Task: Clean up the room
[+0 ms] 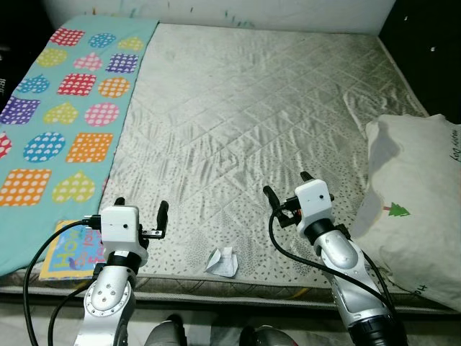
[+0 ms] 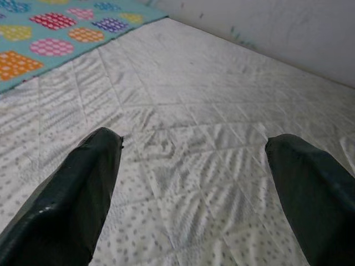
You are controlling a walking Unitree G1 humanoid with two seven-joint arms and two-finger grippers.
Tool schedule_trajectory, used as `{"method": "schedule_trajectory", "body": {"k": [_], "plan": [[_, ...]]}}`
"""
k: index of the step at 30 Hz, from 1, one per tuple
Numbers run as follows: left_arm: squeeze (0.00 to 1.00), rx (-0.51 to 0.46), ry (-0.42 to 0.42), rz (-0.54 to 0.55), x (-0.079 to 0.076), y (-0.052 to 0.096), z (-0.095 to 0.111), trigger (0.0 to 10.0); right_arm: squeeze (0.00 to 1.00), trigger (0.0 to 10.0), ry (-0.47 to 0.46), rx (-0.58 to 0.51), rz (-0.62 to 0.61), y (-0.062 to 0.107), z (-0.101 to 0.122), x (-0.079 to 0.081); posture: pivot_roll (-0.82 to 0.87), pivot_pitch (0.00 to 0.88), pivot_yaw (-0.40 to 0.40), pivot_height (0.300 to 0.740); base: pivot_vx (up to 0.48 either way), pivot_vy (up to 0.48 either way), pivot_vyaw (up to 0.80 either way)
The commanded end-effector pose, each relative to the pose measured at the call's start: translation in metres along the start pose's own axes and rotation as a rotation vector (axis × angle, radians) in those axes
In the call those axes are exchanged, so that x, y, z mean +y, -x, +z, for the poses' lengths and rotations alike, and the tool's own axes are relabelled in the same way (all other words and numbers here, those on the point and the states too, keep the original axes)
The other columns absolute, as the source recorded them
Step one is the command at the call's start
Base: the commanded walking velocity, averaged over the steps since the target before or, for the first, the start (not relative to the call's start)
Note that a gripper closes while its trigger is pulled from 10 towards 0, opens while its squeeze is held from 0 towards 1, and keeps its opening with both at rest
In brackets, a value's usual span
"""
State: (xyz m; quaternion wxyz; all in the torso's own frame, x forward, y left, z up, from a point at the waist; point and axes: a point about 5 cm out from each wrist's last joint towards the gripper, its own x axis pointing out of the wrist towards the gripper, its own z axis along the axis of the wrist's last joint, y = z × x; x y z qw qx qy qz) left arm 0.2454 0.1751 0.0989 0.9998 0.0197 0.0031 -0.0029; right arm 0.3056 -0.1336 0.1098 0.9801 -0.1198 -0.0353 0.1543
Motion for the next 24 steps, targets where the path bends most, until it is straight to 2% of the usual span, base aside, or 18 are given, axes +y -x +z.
{"method": "schedule_trajectory", "body": {"k": [1,7,12,24], "plan": [[0.00,-0.013,0.018,-0.004,0.003,0.000,0.007,10.0,0.00,10.0,-0.008,0.007,-0.002,0.000,-0.001,-0.002,0.09,0.240,-0.040,0.740,0.000,0.000,0.00],[0.00,-0.009,0.036,0.001,0.003,0.005,0.006,10.0,0.00,10.0,-0.010,0.019,-0.005,0.002,-0.002,-0.004,0.09,0.256,-0.039,0.740,0.000,0.000,-0.08],[0.00,-0.020,0.046,-0.048,-0.005,0.003,0.010,10.0,0.00,10.0,-0.008,0.012,-0.011,0.000,0.000,-0.006,0.09,0.264,-0.031,0.740,0.000,0.453,-0.70],[0.00,-0.017,0.048,-0.051,-0.007,0.000,0.006,10.0,0.00,10.0,-0.002,0.013,0.007,-0.006,0.000,0.003,0.10,0.199,-0.045,0.740,0.000,0.477,0.00]]}}
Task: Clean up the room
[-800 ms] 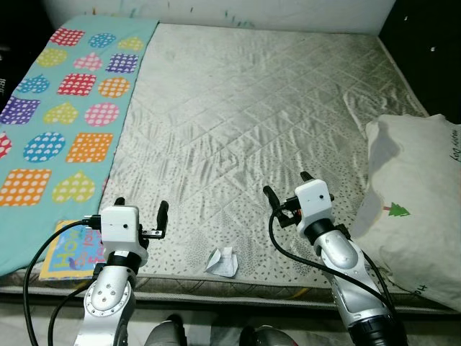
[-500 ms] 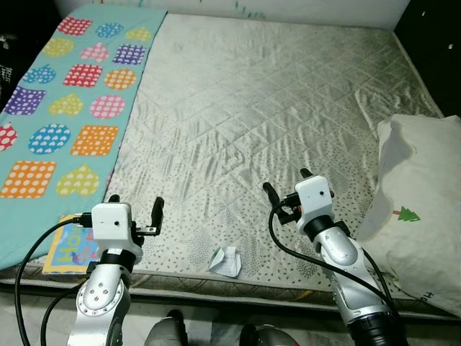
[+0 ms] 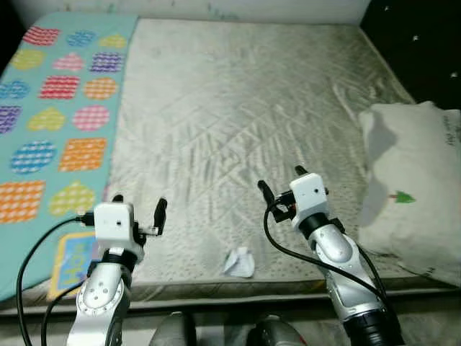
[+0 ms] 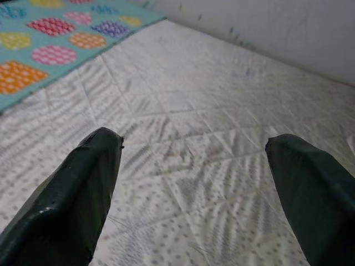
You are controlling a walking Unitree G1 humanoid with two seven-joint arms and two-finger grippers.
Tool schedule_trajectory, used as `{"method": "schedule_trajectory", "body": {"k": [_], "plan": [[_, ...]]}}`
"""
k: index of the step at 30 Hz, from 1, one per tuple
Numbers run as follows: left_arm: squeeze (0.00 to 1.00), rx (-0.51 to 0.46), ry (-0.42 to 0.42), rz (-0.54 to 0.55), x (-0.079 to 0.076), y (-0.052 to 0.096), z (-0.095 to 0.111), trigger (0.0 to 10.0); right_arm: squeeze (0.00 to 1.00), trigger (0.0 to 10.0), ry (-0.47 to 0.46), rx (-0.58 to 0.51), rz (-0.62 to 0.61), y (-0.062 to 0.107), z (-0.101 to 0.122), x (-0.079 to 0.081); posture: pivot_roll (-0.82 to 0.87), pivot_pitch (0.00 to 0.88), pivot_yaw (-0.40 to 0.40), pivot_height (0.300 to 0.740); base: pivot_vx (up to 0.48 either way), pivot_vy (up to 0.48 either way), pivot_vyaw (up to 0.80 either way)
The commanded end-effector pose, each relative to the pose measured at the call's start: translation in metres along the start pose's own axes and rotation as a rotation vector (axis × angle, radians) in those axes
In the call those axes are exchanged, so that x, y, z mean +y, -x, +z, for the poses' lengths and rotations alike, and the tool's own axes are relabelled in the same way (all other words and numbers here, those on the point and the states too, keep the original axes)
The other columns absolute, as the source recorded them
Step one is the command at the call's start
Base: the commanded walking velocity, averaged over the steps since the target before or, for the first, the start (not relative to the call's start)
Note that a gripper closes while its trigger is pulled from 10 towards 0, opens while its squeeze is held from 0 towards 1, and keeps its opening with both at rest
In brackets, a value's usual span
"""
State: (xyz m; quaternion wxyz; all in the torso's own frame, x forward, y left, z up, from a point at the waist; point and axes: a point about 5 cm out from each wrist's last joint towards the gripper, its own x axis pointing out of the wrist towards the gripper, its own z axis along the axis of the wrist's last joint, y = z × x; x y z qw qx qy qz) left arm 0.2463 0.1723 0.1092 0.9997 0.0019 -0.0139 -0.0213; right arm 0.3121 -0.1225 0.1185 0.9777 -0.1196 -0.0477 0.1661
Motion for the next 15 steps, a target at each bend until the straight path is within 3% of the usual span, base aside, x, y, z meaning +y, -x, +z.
{"method": "schedule_trajectory", "body": {"k": [1,4,15], "plan": [[0.00,0.015,0.013,-0.008,-0.0035,0.0001,-0.0044,10.0,0.00,10.0,-0.009,0.039,-0.014,0.0040,-0.0102,-0.0026,0.10,0.199,-0.045,0.740,0.000,0.476,0.00],[0.00,0.014,-0.015,0.026,-0.0003,-0.0025,-0.0051,10.0,0.00,10.0,-0.019,0.042,-0.018,0.0022,-0.0126,-0.0014,0.11,0.185,-0.038,0.740,0.000,0.000,0.00],[0.00,0.011,0.001,0.055,0.0001,-0.0032,-0.0062,10.0,0.00,10.0,-0.099,0.040,-0.048,-0.0016,-0.0173,0.0023,0.13,0.187,-0.022,0.740,0.000,0.000,0.00]]}}
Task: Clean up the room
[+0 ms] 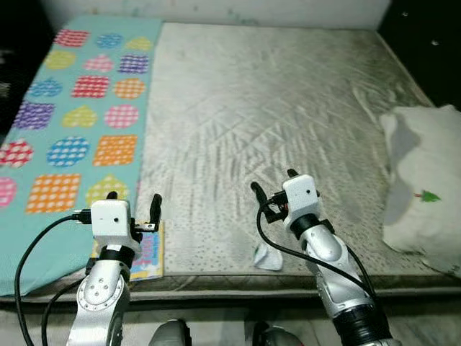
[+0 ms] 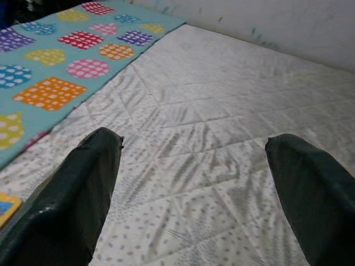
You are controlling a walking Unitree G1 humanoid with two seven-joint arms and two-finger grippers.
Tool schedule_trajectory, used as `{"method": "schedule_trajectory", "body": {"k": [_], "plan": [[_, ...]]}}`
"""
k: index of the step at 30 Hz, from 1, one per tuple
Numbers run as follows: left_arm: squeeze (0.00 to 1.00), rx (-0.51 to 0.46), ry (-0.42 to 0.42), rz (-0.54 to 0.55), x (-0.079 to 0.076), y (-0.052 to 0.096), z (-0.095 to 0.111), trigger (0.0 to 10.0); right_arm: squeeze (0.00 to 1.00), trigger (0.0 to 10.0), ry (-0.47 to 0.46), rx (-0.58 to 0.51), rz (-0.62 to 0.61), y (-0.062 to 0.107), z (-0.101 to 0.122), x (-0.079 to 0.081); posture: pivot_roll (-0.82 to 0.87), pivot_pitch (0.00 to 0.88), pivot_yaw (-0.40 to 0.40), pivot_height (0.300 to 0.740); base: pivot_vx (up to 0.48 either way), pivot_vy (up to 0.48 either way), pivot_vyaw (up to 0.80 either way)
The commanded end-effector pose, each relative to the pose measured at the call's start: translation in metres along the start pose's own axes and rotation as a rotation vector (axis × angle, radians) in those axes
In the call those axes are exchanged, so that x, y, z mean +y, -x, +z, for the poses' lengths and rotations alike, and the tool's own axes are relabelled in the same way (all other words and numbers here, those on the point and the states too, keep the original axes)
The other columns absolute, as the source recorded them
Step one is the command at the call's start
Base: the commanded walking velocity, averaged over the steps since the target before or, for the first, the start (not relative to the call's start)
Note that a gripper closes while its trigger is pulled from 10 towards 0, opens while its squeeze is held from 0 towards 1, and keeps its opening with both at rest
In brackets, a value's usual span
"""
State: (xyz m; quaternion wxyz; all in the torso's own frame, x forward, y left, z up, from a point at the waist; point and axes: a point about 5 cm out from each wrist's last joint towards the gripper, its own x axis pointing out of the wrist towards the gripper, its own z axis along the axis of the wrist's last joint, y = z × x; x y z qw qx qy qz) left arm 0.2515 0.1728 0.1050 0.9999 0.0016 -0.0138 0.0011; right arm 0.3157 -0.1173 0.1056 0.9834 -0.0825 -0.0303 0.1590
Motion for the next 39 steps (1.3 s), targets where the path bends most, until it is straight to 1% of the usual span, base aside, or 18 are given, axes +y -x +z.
{"method": "schedule_trajectory", "body": {"k": [1,2,3,5,9,12,13,14,15,16,19,20,21,24,25,31,33,39], "plan": [[0.00,0.012,0.002,0.021,0.001,0.003,-0.001,10.0,0.00,10.0,-0.030,0.012,-0.038,0.002,-0.004,-0.005,0.13,0.187,-0.023,0.740,0.000,0.000,0.00],[0.00,0.018,-0.008,0.038,0.006,0.005,-0.002,10.0,0.00,10.0,-0.053,0.008,-0.050,0.002,-0.002,-0.007,0.13,0.189,-0.024,0.740,0.000,0.000,0.00],[0.00,0.018,-0.008,0.038,0.006,0.005,-0.002,10.0,0.00,10.0,-0.053,0.008,-0.050,0.002,-0.002,-0.007,0.13,0.189,-0.024,0.740,0.000,0.000,0.00],[0.00,0.038,-0.007,0.070,0.015,0.012,-0.004,10.0,0.00,10.0,-0.108,0.006,-0.079,0.004,0.001,-0.013,0.13,0.203,-0.028,0.740,0.000,0.000,0.00],[0.00,0.054,0.004,0.082,0.018,0.017,-0.007,10.0,0.00,10.0,-0.128,0.018,-0.097,0.008,-0.001,-0.017,0.13,0.214,-0.031,0.740,0.000,0.000,0.00],[0.00,0.073,0.095,0.067,0.016,0.019,-0.008,10.0,0.00,10.0,-0.148,0.032,-0.105,0.013,-0.003,-0.019,0.13,0.232,-0.034,0.740,0.000,0.000,0.00],[0.00,0.073,0.100,0.066,0.016,0.019,-0.008,10.0,0.00,10.0,-0.149,0.032,-0.105,0.013,-0.003,-0.019,0.13,0.232,-0.034,0.740,0.000,0.000,0.00],[0.00,0.048,0.065,0.048,0.014,0.019,-0.003,10.0,0.00,10.0,-0.150,0.038,-0.120,0.015,-0.003,-0.021,0.13,0.243,-0.035,0.740,0.000,0.000,0.00],[0.00,0.041,0.055,0.043,0.014,0.018,-0.002,10.0,0.00,10.0,-0.150,0.040,-0.124,0.015,-0.003,-0.021,0.13,0.243,-0.035,0.740,0.000,0.000,0.00],[0.00,0.038,0.032,0.056,0.015,0.019,-0.001,10.0,0.00,10.0,-0.151,0.042,-0.134,0.017,-0.002,-0.024,0.13,0.256,-0.036,0.740,0.000,0.000,0.00],[0.00,0.037,0.020,0.069,0.017,0.020,-0.001,10.0,0.00,10.0,-0.136,0.046,-0.152,0.020,-0.002,-0.027,0.13,0.261,-0.036,0.740,0.000,0.000,0.00],[0.00,0.038,0.014,0.079,0.019,0.022,-0.001,10.0,0.00,10.0,-0.128,0.049,-0.163,0.022,-0.003,-0.030,0.13,0.262,-0.035,0.740,0.000,0.000,0.00],[0.00,0.040,0.010,0.110,0.026,0.026,-0.002,10.0,0.00,10.0,-0.121,0.055,-0.176,0.029,-0.004,-0.037,0.13,0.261,-0.034,0.740,0.000,0.000,0.00],[0.00,0.045,0.007,0.126,0.032,0.030,-0.001,10.0,0.00,10.0,-0.123,0.067,-0.182,0.038,-0.007,-0.045,0.12,0.259,-0.032,0.740,0.000,0.000,0.00],[0.00,0.045,0.007,0.126,0.032,0.030,-0.001,10.0,0.00,10.0,-0.123,0.067,-0.182,0.038,-0.007,-0.045,0.12,0.259,-0.032,0.740,0.000,0.000,0.00],[0.00,0.060,-0.018,0.118,0.035,0.042,-0.004,10.0,0.00,10.0,-0.099,0.101,-0.192,0.053,-0.010,-0.058,0.11,0.257,-0.034,0.740,0.000,0.000,0.00],[0.00,0.062,-0.025,0.117,0.035,0.042,-0.004,10.0,0.00,10.0,-0.099,0.104,-0.193,0.054,-0.010,-0.059,0.11,0.256,-0.035,0.740,0.000,0.000,0.00],[0.00,0.060,-0.029,0.106,0.032,0.039,-0.004,10.0,0.00,10.0,-0.122,0.112,-0.176,0.053,-0.009,-0.051,0.11,0.257,-0.036,0.740,0.000,0.000,0.00]]}}
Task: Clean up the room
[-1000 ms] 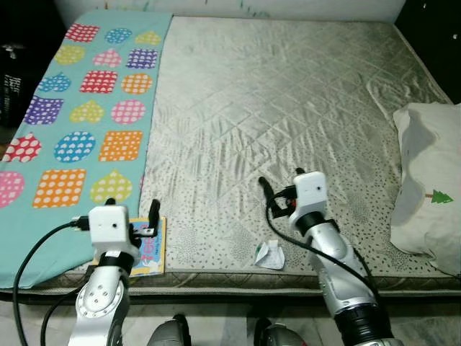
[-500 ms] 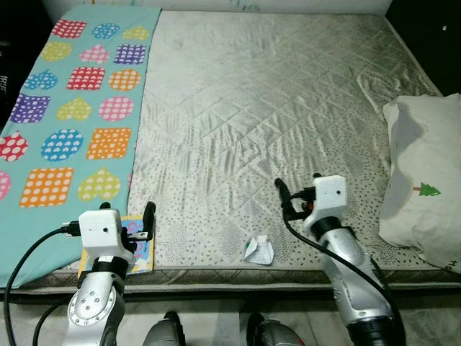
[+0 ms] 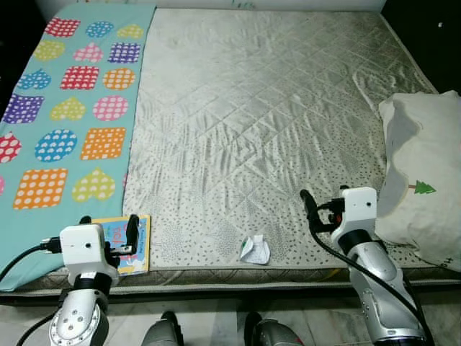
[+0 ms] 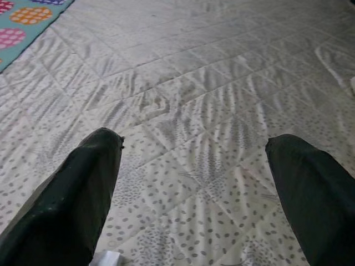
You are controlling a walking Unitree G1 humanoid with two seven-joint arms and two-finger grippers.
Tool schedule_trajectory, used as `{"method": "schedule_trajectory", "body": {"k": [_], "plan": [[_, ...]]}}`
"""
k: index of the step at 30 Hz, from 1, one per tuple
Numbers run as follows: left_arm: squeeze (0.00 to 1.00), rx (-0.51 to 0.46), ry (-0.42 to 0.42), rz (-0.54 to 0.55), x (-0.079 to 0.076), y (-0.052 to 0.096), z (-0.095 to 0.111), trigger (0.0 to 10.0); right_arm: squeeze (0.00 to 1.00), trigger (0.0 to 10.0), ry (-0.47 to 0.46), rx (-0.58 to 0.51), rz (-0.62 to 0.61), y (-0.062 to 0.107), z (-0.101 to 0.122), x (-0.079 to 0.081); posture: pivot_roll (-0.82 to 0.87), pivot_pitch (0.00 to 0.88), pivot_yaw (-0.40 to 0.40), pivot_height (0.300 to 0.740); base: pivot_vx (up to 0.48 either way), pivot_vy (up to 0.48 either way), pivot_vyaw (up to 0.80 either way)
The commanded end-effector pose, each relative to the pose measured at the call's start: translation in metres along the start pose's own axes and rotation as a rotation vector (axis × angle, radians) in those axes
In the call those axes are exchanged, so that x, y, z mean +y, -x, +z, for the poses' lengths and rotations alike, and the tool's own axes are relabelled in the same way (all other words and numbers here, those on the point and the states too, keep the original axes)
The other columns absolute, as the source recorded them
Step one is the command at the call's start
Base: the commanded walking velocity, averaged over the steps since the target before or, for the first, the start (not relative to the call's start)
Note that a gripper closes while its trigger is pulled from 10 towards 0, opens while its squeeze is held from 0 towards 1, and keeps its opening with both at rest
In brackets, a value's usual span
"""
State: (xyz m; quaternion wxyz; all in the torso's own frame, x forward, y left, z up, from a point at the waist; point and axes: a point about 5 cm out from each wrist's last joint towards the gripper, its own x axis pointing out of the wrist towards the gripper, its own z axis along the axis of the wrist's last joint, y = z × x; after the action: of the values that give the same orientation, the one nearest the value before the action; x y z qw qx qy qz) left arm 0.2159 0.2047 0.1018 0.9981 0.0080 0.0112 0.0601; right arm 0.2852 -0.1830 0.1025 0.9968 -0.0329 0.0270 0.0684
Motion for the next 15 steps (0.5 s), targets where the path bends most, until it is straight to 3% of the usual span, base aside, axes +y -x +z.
{"method": "schedule_trajectory", "body": {"k": [1,15], "plan": [[0.00,0.009,-0.015,-0.011,0.0004,0.0028,-0.0019,10.0,0.00,10.0,-0.009,0.000,0.001,0.0030,0.0010,0.0004,0.11,0.257,-0.036,0.740,0.000,0.000,0.00],[0.00,-0.018,-0.024,-0.007,-0.0048,-0.0020,0.0029,10.0,0.00,10.0,-0.015,0.005,0.041,0.0019,0.0006,0.0102,0.11,0.262,-0.043,0.720,0.000,0.000,0.00]]}}
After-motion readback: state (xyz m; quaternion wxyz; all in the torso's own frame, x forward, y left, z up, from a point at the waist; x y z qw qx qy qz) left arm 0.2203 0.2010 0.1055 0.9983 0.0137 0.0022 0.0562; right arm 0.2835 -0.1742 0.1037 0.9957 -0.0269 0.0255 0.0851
